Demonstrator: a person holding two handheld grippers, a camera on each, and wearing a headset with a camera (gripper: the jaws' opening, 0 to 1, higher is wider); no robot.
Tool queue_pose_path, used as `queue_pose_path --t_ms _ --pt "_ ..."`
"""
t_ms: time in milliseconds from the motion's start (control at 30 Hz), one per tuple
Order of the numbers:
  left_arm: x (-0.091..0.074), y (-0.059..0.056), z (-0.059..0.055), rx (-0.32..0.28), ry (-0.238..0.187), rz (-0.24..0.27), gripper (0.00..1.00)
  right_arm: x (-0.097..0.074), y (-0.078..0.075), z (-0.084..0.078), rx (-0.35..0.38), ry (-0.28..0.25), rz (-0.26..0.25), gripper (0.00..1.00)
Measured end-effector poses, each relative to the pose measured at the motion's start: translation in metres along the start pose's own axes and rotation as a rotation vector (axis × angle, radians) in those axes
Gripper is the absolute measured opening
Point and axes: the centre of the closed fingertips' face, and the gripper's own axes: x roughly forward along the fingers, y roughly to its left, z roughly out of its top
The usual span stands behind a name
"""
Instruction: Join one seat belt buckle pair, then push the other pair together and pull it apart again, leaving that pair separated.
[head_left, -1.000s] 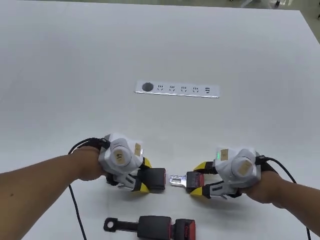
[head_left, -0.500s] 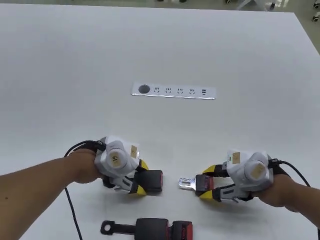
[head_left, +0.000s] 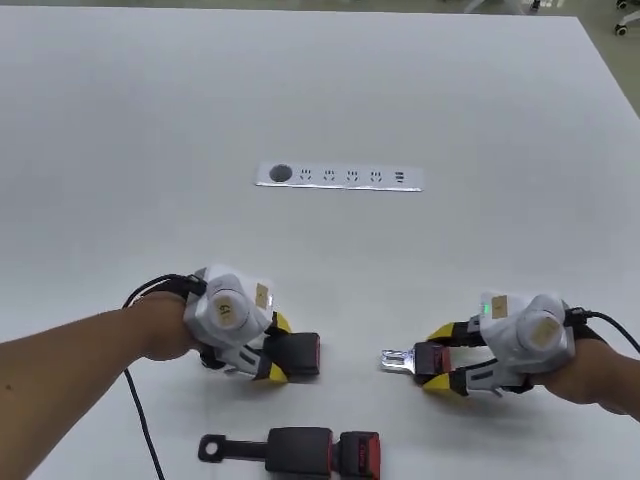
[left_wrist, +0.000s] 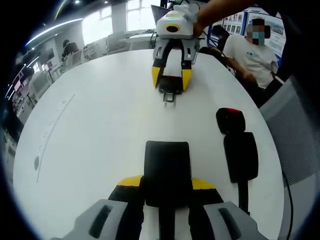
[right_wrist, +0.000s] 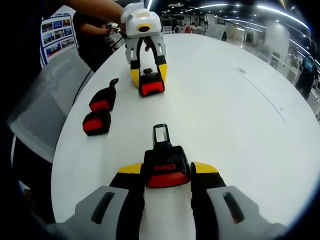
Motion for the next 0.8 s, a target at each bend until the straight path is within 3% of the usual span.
queue_pose_path --t_ms 367,567,733,800 --pt "0.0 0.0 0.0 0.005 0.0 0.001 0.34 -0.019 -0.001 -0.01 0.02 -0.015 -0.013 0.34" --pt "0.0 0.001 0.0 -0.004 0.002 0.013 0.35 -0.018 0.0 -0.008 0.03 -0.023 -0.029 0.34" --pt "0.0 0.0 0.002 0.026 0.016 0.011 0.35 -0.017 0.0 -0.007 0.013 -0.008 -0.031 0.35" --pt "0.001 0.0 0.003 0.011 0.02 0.019 0.38 -0.016 0.0 -0.008 0.001 0.006 -0.042 0.35"
